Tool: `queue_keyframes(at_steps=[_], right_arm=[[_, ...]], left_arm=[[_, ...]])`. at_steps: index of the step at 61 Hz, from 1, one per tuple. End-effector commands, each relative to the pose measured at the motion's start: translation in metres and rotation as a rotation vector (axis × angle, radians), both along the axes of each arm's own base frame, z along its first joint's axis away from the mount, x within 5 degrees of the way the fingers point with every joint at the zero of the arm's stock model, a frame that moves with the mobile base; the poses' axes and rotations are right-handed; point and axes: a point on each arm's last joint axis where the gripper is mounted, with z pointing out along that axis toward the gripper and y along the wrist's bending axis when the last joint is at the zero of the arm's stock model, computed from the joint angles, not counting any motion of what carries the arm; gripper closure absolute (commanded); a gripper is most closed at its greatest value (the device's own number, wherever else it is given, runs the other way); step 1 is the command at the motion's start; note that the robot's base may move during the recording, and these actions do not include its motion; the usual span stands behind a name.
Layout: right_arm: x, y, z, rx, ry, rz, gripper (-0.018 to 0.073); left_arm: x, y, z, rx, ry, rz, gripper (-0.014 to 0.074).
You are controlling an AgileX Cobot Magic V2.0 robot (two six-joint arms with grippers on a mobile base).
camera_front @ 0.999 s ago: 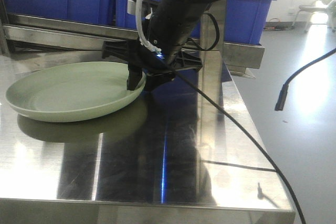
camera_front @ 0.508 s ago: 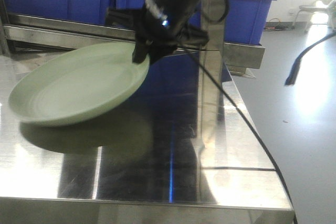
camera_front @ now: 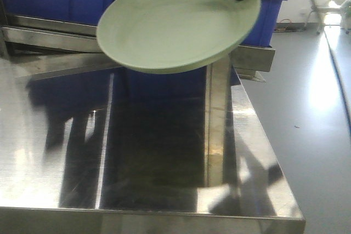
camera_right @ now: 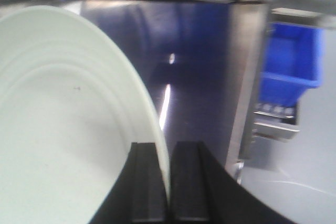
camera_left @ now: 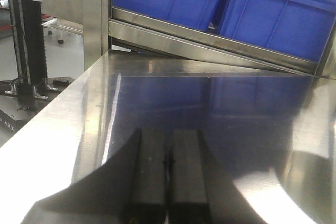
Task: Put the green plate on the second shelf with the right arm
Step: 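Lift the gripped green plate up off the table with the right gripper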
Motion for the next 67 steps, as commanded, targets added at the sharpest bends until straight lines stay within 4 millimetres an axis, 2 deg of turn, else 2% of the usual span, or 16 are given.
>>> queue_keyframes(at_steps=[1,17,29,39,51,67], right_arm=[[-0.023,-0.023,0.034,0.073,-0.202,-0.034,0.0503],[-0.080,-0.071,0.011,0.053,-0.257,-0.133,0.0503],[-0.117,-0.089,-0.008,-0.012,-0.336,-0.142,0.0503],[-0.141,-0.097,-0.023,-0.043,-0.370,-0.149,0.0503],[-0.158,-0.105,-0.034,-0.046,-0.387,-0.187,0.0503],[-0.161,-0.107,-0.036,-0.047,-0.397,-0.202,0.0503]], left_arm=[[0.000,0.001,-0.004,-0.004,-0.070,0.006,0.0472],[0.000,0.001,-0.004,-0.004,-0.070,0.006,0.0472],[0.000,0.001,-0.004,-0.004,-0.070,0.006,0.0472],[0.000,0.001,-0.004,-0.004,-0.070,0.006,0.0472],[0.000,0.001,-0.004,-0.004,-0.070,0.006,0.0472],[0.000,0.001,-0.004,-0.004,-0.070,0.006,0.0472]])
